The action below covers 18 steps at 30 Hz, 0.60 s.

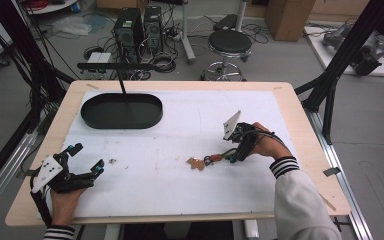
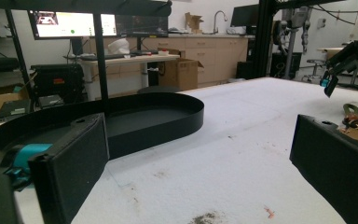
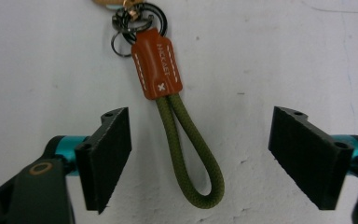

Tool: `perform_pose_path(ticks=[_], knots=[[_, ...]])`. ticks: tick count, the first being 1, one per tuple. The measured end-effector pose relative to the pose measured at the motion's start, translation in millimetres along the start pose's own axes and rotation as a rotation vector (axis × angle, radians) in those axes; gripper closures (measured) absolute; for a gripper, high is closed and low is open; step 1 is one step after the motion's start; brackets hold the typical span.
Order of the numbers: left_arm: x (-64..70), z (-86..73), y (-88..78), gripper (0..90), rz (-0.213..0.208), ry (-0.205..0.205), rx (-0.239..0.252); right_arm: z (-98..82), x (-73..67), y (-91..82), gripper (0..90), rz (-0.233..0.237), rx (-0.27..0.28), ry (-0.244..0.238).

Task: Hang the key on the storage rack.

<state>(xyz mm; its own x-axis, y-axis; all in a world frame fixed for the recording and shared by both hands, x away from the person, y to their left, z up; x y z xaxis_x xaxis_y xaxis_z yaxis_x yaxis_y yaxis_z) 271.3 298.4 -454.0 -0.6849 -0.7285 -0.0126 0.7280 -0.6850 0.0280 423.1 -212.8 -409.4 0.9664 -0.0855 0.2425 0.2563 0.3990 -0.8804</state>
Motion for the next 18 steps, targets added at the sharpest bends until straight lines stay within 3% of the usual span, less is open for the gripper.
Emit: perform_pose_path(ticks=[9, 18], knots=[[0.2, 0.0, 0.0, 5.0, 0.0, 0.001, 0.002, 1.3, -2.0, 5.2, 37.0, 0.006, -0.07, -0.053], [0.2, 0.0, -0.1, 4.9, -0.001, 0.002, 0.002, 1.6, -2.0, 6.0, 49.3, 0.029, -0.094, -0.068]])
Point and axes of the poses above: each handheld gripper's, and its own axes: y roughly forward along the jaws, z roughly out of its top, x roughly to its right, the point moved 1 cm from there along y, roughly forward along the jaws, and after that the axes turned 10 degrees about -z, right-handed, at the moved point
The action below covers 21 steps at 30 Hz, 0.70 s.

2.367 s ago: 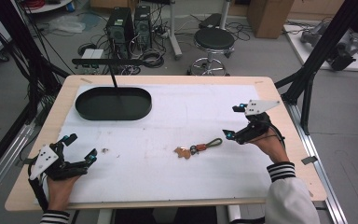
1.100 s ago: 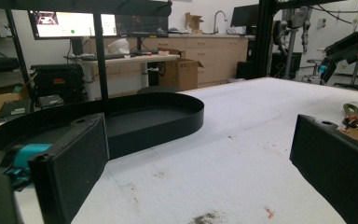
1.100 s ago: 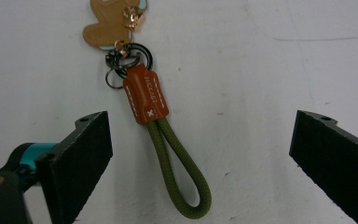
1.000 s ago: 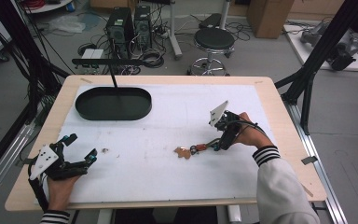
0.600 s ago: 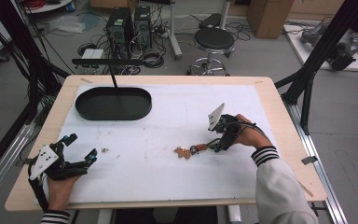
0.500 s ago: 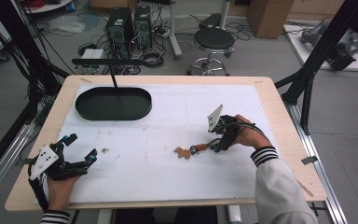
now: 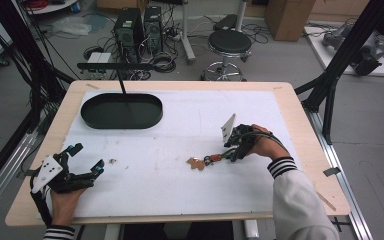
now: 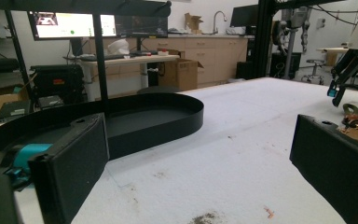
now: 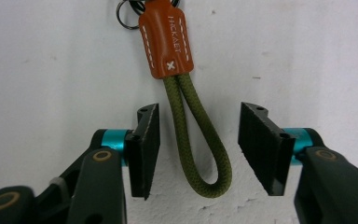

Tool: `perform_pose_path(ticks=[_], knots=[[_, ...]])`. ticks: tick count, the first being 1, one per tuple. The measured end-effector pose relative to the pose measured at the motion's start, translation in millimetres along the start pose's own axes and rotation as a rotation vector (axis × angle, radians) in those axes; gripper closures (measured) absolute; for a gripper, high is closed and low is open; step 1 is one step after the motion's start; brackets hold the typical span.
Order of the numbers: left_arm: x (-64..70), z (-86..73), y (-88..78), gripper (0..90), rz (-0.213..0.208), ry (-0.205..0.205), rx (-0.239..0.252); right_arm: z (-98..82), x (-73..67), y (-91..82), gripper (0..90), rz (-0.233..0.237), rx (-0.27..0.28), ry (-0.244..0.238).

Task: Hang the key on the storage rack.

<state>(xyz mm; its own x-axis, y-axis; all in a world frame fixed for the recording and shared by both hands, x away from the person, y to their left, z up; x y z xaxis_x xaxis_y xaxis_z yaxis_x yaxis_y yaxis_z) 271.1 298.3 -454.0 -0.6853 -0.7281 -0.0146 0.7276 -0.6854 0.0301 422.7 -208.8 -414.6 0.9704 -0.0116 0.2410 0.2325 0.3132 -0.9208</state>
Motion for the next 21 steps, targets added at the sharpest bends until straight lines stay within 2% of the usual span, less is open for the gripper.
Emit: perform_pose_path(ticks=[9, 15, 21], knots=[[0.0, 0.0, 0.2, 4.9, 0.0, -0.001, 0.002, 1.3, -1.2, 2.9, 57.0, 0.011, -0.035, -0.03], [0.0, 0.0, 0.0, 4.9, -0.001, 0.0, 0.001, 4.6, -3.2, 2.5, 76.4, 0.045, -0.057, -0.067], [0.0, 0.0, -0.1, 4.9, -0.001, -0.002, 0.001, 13.3, -4.1, 3.5, 79.1, 0.053, -0.116, -0.104]])
Point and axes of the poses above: each handheld gripper's, and its own axes: y roughly forward along the jaws, z roughly out of its top, x roughly to its right, the point moved 1 cm from there along y, roughly forward along the jaws, and after that the axes turned 10 degrees about -z, right-handed, at the moved point
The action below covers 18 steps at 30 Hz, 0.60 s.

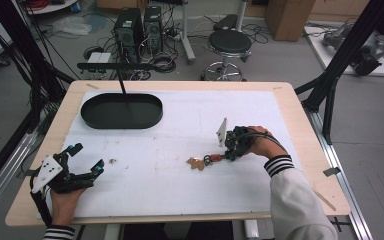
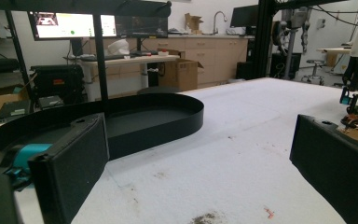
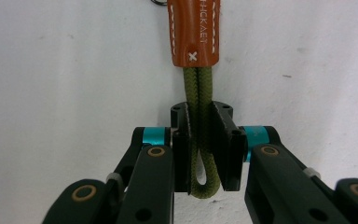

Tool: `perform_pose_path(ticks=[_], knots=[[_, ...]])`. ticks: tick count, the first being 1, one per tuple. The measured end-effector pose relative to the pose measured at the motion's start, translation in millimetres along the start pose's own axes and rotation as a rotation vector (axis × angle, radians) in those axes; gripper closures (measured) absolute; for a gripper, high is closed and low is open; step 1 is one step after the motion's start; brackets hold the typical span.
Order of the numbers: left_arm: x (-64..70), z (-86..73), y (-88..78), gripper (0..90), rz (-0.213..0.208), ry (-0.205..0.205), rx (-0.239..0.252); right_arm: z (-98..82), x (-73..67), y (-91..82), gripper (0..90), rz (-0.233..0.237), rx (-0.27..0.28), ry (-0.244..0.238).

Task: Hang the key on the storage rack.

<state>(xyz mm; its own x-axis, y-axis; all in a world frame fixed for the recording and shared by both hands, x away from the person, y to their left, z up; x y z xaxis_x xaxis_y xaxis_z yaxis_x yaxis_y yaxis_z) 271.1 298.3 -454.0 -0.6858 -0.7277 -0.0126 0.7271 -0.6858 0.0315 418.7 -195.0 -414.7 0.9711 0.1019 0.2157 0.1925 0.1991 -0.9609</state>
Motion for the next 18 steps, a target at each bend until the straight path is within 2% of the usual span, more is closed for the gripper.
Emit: perform_pose_path(ticks=[3, 8, 13, 18], knots=[[-0.2, 0.0, 0.0, 4.9, 0.0, 0.0, 0.0, -0.8, 0.2, -0.7, 79.2, 0.004, 0.003, 0.007], [-0.4, 0.1, -0.1, 4.9, 0.0, -0.001, -0.001, -0.9, 1.9, -6.6, 79.4, -0.009, 0.053, 0.026], [-0.7, 0.2, 0.2, 4.9, -0.001, -0.008, 0.0, -3.8, 0.6, -12.8, 79.7, -0.015, 0.07, 0.031], [-0.8, 0.3, 0.2, 4.9, -0.003, -0.009, 0.0, -4.5, -0.6, -24.5, 79.8, -0.041, 0.147, 0.067]])
Point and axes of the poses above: each handheld gripper's, and its own axes: y roughly forward along the jaws, z roughly out of its top, x roughly to its right, the point moved 1 cm from there along y, roughly forward along the jaws, and after that the axes turned 10 degrees about -z, right-handed, at the moved point
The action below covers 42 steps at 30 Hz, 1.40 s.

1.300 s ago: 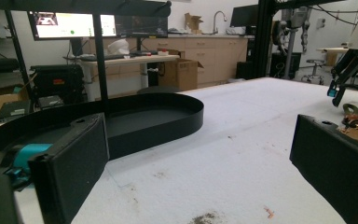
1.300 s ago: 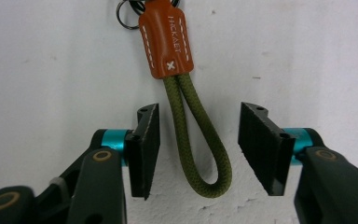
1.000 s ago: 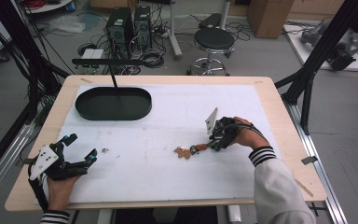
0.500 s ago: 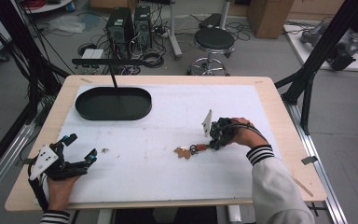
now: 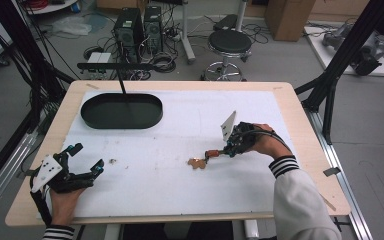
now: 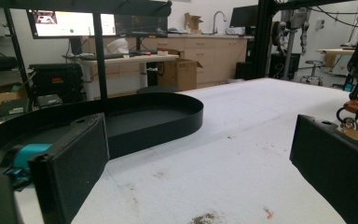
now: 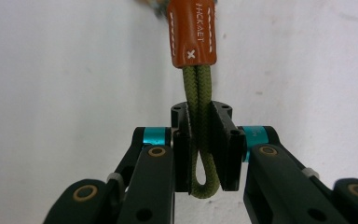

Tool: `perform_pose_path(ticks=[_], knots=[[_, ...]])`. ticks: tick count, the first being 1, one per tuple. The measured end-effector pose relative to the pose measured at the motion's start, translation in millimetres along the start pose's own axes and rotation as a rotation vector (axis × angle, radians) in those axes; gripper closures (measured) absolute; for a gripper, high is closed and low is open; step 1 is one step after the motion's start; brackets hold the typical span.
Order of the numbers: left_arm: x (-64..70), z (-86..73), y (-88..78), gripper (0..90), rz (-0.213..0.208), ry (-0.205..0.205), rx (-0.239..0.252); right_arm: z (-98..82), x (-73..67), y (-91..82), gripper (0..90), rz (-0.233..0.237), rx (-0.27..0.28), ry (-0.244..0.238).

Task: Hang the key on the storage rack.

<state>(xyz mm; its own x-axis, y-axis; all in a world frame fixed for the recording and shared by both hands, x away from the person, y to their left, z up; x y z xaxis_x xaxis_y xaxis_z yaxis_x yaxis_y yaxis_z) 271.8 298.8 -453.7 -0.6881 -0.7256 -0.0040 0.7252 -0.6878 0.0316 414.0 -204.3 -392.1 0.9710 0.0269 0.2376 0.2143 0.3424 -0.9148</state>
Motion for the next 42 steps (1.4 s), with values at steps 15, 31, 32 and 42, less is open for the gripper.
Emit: perform_pose_path(ticks=[15, 31, 32, 42], knots=[[0.3, 9.3, 6.7, 4.9, -0.052, -0.012, -0.049, 8.4, -4.2, -24.5, 80.0, -0.039, 0.236, 0.058], [3.6, 58.8, 53.1, 4.9, -0.386, -0.047, -0.176, 24.9, -3.3, -37.5, 80.0, -0.017, 0.504, 0.121], [5.0, 61.2, 57.7, 4.9, -0.404, -0.042, -0.185, 26.2, -2.5, -38.3, 80.0, -0.015, 0.513, 0.119], [16.0, 83.7, 95.0, 5.0, -0.555, 0.01, -0.245, 42.0, -2.5, -40.8, 79.8, -0.008, 0.571, 0.159]])
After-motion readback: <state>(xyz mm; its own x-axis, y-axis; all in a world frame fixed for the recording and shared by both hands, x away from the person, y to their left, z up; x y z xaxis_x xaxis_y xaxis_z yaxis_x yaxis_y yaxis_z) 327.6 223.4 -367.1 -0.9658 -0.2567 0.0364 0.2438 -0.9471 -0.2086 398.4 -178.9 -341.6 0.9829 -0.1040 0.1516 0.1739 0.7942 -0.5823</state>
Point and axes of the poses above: each handheld gripper's, and its own axes: y roughly forward along the jaws, z roughly out of its top, x roughly to its right, the point moved 1 cm from there along y, roughly forward along the jaws, and after that the axes turned 10 degrees about -z, right-handed, at the moved point
